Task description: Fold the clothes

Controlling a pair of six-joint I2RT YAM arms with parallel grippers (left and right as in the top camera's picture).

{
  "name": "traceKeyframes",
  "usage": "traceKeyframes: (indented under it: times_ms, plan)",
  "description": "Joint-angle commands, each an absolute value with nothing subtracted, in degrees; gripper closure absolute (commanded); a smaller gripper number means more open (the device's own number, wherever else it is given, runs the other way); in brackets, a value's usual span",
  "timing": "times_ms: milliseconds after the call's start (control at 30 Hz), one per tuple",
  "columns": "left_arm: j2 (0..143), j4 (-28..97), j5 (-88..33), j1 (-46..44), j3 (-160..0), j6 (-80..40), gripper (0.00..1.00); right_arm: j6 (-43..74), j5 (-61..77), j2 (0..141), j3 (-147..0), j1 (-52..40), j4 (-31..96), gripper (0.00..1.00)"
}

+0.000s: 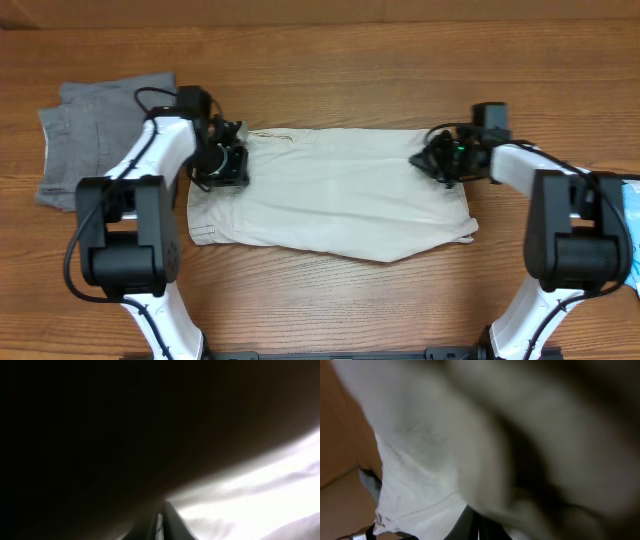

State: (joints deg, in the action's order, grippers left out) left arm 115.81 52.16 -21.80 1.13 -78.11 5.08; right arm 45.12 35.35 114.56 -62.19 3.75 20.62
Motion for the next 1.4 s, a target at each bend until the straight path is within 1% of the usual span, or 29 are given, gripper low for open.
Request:
traceKeyframes:
  times_ms: [0,67,133,233,367,400,467,533,633,733,833,967,1167,1300,1333,1367]
  plan:
    - [115.3,53.4,-24.9,5.5,-79.1,10.2,0.93,37.4,29.6,115.0,-61.5,7.7,24.6,0.96]
    - [114.1,55.1,-31.4,7.6,-80.3,13.2,0.89,33.5,29.6,114.0,-61.5,9.2,27.4,0.96]
    - [112.6,56.6,-35.2,9.3,-81.4,13.8,0.84,29.9,29.6,112.0,-61.5,10.3,29.7,0.96]
    - [109.8,59.5,-35.8,12.0,-82.3,13.7,0.68,26.6,30.5,107.4,-61.5,10.7,33.1,0.96]
    - [108.2,63.3,-34.8,15.2,-82.3,13.7,0.36,21.7,33.1,100.5,-61.6,9.4,37.8,0.95]
    - [108.3,63.6,-34.2,15.7,-82.1,13.6,0.23,21.2,33.1,99.1,-61.6,8.9,39.3,0.95]
    - [108.5,63.3,-33.9,16.2,-81.3,13.8,0.07,20.4,33.1,97.3,-61.6,7.4,42.3,0.95]
    - [108.5,62.0,-32.1,16.1,-79.6,13.7,0.01,19.6,33.1,96.9,-61.6,5.0,45.3,0.95]
    - [108.5,58.4,-29.2,15.5,-76.1,12.2,0.00,19.3,32.6,97.6,-60.8,1.3,46.6,0.94]
    - [108.5,52.3,-26.2,15.4,-71.7,8.3,0.00,20.0,29.8,98.7,-59.6,-2.7,46.9,0.85]
    - [108.5,47.5,-24.8,15.4,-68.3,5.3,0.00,21.0,28.0,99.9,-59.0,-5.5,46.9,0.84]
    - [108.9,42.4,-27.0,15.1,-64.6,3.2,0.00,21.3,28.1,101.8,-58.8,-7.2,46.9,0.85]
    - [110.4,39.9,-31.6,12.2,-62.0,3.2,0.00,21.3,28.1,103.3,-58.8,-7.3,46.6,0.87]
    - [111.9,39.3,-35.0,7.9,-61.9,3.2,0.05,21.2,28.0,103.3,-58.8,-7.3,46.6,0.89]
    - [112.2,39.3,-34.7,6.8,-61.9,3.2,0.09,21.2,28.1,103.3,-58.8,-7.3,46.6,0.90]
    - [112.3,39.3,-33.5,5.9,-61.9,3.2,0.15,21.3,28.1,103.3,-58.8,-7.3,46.5,0.91]
